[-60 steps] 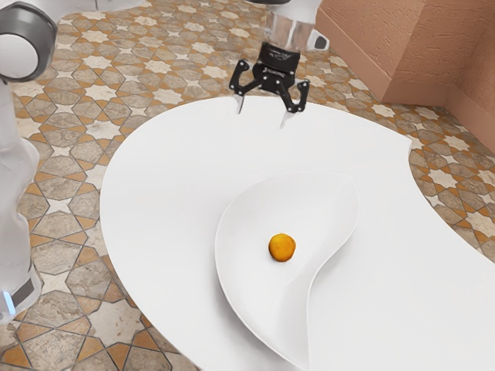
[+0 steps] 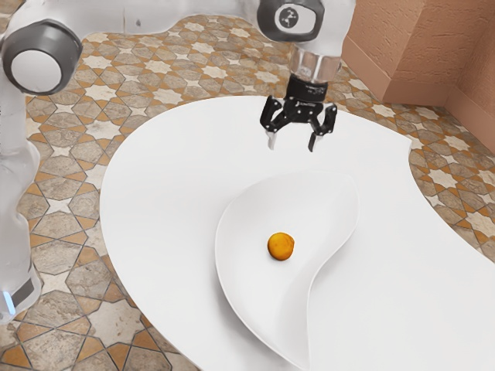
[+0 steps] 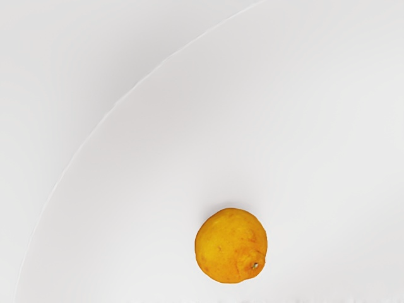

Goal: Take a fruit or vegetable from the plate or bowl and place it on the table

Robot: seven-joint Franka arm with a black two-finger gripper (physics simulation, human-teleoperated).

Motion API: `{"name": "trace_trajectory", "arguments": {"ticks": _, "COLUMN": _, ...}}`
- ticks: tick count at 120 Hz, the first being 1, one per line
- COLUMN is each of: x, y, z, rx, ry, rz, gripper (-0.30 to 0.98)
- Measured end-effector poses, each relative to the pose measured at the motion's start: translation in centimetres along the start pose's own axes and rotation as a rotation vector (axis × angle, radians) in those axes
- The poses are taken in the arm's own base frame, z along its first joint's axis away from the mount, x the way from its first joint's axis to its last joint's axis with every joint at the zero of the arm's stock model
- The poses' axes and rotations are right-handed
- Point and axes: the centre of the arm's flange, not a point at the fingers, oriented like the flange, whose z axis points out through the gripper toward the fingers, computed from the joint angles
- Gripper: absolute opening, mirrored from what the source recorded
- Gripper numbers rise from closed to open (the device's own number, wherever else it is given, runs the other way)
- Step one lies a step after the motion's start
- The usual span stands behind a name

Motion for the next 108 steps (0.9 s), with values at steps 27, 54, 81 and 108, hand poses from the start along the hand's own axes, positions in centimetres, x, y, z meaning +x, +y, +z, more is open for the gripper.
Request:
{"name": "trace_trajectory", "arguments": {"ticks": 27, "x": -1.1, "y": 0.8, "z": 9.2, "rx": 0.068, "ry": -0.009, "rz": 0.189, "gripper": 0.69}}
{"name": "trace_trajectory", "arguments": {"ticks": 54, "x": -5.6, "y": -0.4, "z": 15.6, "rx": 0.054, "ry": -0.086, "rz": 0.361, "gripper": 0.69}}
{"name": "trace_trajectory", "arguments": {"ticks": 81, "x": -4.5, "y": 0.0, "z": 17.1, "rx": -0.003, "ry": -0.129, "rz": 0.4, "gripper": 0.69}}
{"name": "trace_trajectory", "arguments": {"ticks": 108, "x": -2.6, "y": 0.3, "z": 17.6, "rx": -0.026, "ry": -0.128, "rz": 0.423, "gripper": 0.69}}
